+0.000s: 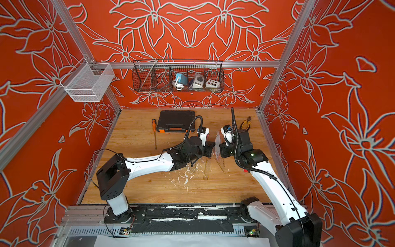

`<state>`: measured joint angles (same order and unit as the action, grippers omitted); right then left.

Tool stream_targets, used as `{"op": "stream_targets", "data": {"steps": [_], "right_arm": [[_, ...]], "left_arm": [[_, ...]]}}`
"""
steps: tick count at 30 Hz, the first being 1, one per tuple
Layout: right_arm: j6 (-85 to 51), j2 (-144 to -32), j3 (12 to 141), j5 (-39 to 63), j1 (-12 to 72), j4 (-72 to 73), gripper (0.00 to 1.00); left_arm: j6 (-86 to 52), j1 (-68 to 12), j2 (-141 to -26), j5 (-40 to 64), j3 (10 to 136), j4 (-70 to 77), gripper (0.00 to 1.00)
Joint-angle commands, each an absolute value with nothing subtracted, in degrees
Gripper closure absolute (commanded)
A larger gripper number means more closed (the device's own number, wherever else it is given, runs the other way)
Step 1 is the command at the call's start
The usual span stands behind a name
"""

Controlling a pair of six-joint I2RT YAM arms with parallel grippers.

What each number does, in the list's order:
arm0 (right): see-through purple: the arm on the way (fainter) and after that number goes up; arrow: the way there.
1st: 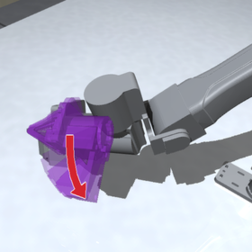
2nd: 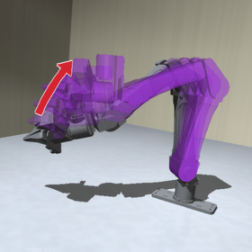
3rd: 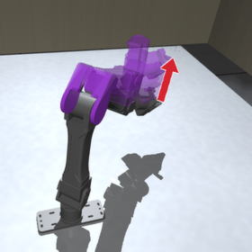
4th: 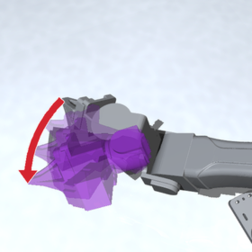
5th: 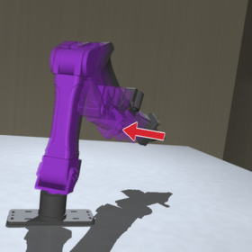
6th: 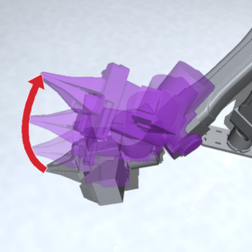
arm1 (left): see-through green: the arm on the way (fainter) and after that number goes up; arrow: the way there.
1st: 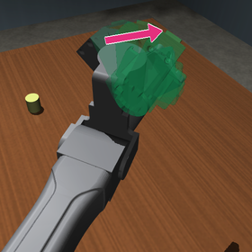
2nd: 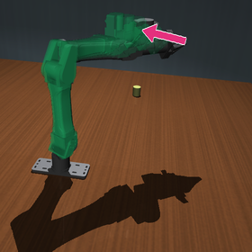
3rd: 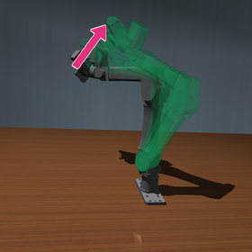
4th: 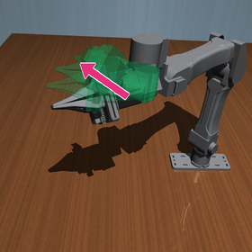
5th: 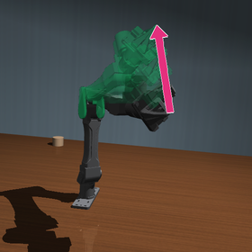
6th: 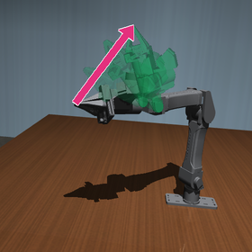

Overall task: Open the ruler set and take out the ruler
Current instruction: Take out the ruler from the ruler set bag, then place the ruler at the center of the board.

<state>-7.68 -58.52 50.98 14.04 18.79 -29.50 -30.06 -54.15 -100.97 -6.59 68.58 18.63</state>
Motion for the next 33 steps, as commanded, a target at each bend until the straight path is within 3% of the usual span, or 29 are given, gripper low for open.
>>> {"op": "stream_targets", "data": {"steps": [1,17,25,33], "right_arm": [[-8.9,-59.6,50.9,10.0,19.2,-26.2,1.0],[-8.8,-62.0,57.4,-1.3,16.7,-30.7,1.0],[-8.1,-57.6,60.0,-2.5,16.3,-35.2,1.0],[-5.6,-54.2,61.6,-6.3,15.8,-40.6,1.0]], "left_arm": [[-30.8,-53.6,-97.7,-4.8,67.5,20.1,0.98],[-32.2,-48.4,-88.4,9.0,59.4,25.3,1.0],[-36.6,-43.1,-103.3,22.1,67.8,28.2,1.0],[-39.8,-39.0,-123.8,31.3,87.1,25.8,1.0]]}}
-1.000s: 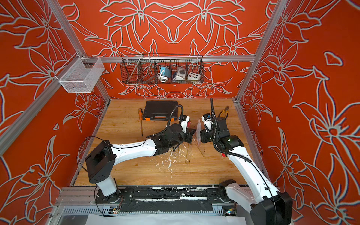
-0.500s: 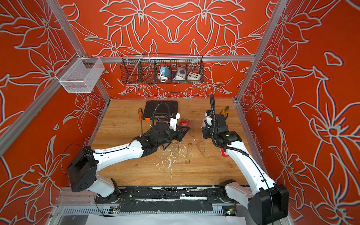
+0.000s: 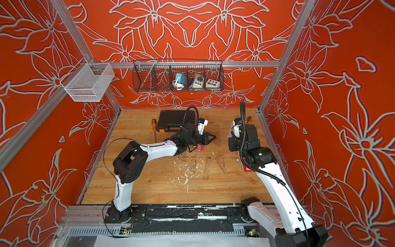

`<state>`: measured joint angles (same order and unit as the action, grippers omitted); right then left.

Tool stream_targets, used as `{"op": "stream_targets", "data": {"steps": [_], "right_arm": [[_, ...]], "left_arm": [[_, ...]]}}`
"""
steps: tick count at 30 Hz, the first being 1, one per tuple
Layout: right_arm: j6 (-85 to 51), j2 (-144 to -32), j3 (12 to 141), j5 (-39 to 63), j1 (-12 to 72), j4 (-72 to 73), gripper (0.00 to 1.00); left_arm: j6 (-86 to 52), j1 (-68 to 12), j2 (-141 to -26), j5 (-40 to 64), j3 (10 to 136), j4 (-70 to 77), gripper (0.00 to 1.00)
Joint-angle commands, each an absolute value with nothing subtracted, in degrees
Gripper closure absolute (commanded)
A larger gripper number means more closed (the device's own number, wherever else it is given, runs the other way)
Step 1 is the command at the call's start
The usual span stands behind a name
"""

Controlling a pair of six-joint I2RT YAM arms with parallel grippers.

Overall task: Open the ruler set and take out the ruler
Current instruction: Place the ruler at the center of the board.

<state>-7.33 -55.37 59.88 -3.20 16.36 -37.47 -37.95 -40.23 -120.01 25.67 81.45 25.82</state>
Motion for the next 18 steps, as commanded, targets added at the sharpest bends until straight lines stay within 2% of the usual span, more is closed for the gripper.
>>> {"op": "stream_targets", "data": {"steps": [1,10,18], "right_arm": [[-5.4,-54.1,61.7,-6.4,15.7,-40.8,1.0],[-4.3,-55.7,62.4,-6.3,15.3,-40.5,1.0],[-4.1,-56.9,61.5,-5.9,15.0,-39.1,1.0]], "left_arm": [[-40.0,-38.6,-126.3,32.2,89.8,24.6,1.0],[-41.0,-35.5,-144.9,37.2,111.6,12.9,1.0],[-41.8,-34.5,-150.1,37.8,115.9,9.7,0.99]]}}
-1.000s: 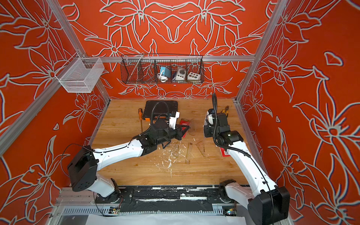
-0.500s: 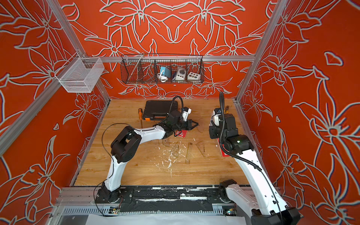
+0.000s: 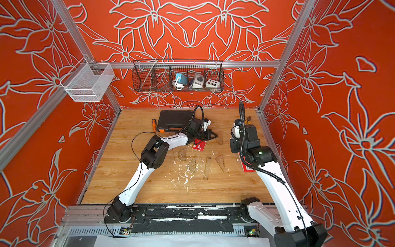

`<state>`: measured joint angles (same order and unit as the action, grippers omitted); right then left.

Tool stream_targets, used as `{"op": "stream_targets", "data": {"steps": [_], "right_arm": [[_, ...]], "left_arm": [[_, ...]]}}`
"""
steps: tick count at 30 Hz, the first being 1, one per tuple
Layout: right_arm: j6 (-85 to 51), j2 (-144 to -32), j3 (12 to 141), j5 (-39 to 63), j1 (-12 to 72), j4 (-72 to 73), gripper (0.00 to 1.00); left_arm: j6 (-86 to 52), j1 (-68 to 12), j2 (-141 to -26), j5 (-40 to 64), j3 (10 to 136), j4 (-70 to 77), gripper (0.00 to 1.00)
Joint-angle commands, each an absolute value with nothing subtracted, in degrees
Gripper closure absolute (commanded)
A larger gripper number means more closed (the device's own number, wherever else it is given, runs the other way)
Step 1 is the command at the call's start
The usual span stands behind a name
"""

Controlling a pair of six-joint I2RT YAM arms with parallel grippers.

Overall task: Open the ruler set and take out the ruler
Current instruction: Place the ruler at the center of the board.

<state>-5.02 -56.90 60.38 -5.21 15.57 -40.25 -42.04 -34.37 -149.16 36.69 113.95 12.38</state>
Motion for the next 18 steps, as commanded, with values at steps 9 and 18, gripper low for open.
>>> {"op": "stream_targets", "data": {"steps": [9,18], "right_arm": [[-4.7,-56.5,60.5,-5.2,14.7,-38.7,1.0],[-5.6,-55.1,59.9,-3.9,14.7,-38.8,1.0]], "left_arm": [[-41.7,-34.5,-150.6,37.4,116.3,8.0,0.79],[-39.9,-34.5,-146.5,36.7,115.3,6.8,0.71]]}}
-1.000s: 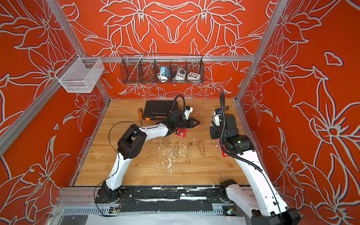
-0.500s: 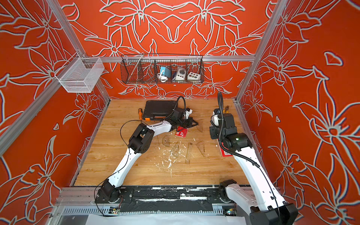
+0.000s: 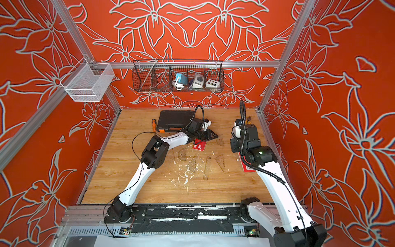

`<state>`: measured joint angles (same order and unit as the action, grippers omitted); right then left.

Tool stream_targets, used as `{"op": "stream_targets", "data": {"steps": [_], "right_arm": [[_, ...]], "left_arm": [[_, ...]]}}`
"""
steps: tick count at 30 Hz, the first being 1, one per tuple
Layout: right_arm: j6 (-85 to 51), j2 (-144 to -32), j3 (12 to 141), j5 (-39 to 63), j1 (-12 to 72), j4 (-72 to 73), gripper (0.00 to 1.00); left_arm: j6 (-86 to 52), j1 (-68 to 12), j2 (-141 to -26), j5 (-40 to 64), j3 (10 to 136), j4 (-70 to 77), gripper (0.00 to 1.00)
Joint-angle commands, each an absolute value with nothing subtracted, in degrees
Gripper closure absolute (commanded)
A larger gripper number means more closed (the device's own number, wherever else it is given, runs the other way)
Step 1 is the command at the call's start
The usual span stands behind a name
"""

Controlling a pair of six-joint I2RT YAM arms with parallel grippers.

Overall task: Open the ruler set and take out the ruler
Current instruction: Place the ruler at the center of the board, then take out the ruler from the ruler set bag.

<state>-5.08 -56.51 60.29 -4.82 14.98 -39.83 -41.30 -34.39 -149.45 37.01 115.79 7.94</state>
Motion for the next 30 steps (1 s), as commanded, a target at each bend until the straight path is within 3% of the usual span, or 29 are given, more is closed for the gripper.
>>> {"op": "stream_targets", "data": {"steps": [1,7,16,23,30], "right_arm": [[-5.6,-55.0,59.9,-3.5,14.7,-38.8,1.0],[-6.3,-54.8,60.5,-0.6,14.7,-38.7,1.0],[-9.0,-56.2,57.5,7.7,14.7,-33.8,1.0],[-11.7,-56.9,53.8,13.9,15.1,-27.8,1.0],[-13.7,-57.2,51.7,17.6,15.7,-24.2,1.0]], "left_arm": [[-39.7,-34.5,-145.6,36.5,115.5,6.4,0.69],[-37.1,-34.6,-136.2,34.5,112.1,4.9,0.65],[-32.3,-40.4,-107.1,21.5,83.5,14.1,0.64],[-29.8,-47.2,-90.3,9.0,67.2,17.4,0.71],[-29.7,-50.8,-86.3,5.6,62.9,18.8,0.85]]}}
